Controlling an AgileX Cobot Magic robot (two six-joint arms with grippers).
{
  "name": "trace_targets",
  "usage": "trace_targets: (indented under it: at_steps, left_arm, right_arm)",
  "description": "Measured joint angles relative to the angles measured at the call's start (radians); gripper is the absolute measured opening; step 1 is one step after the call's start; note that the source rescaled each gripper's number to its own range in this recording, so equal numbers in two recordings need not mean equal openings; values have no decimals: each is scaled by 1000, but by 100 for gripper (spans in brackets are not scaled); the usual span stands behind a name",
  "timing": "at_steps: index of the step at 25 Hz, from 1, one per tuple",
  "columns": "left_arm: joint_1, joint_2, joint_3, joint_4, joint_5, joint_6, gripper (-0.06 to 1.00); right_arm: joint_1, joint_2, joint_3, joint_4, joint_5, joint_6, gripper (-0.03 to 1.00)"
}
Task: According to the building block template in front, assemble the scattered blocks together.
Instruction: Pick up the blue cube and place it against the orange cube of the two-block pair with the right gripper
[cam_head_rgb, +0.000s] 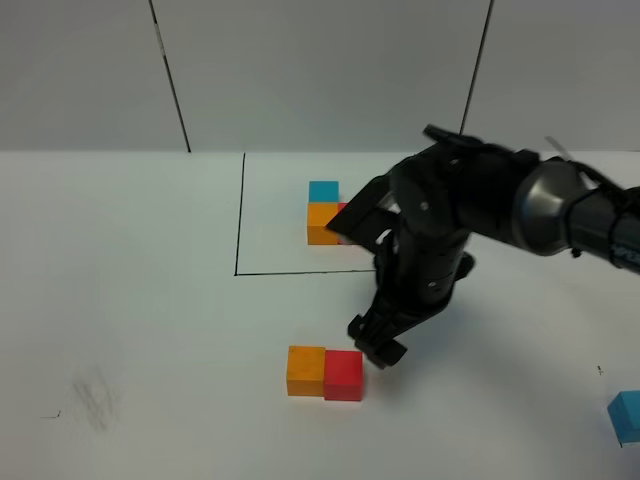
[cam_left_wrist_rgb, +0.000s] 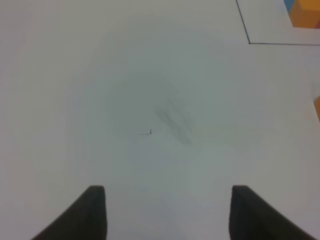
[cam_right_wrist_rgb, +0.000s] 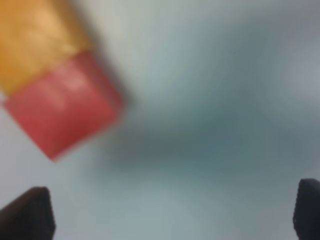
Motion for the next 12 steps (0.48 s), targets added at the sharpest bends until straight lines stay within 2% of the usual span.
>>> trace_targets:
  at_steps: [2,4,10,12]
  left_arm:
    - [0,0,0,0,0,0,21]
    - [0,0,0,0,0,0,21]
    - [0,0,0,0,0,0,21]
    - [0,0,0,0,0,-1,21]
  right_arm:
    - [-40,-47,22,-58,58,138,91]
    - [-76,-106,87,-116,50,242,89]
    - [-159,-360,417,-170,-173,477,86]
    - [-187,-430,500,-187,-218,537,86]
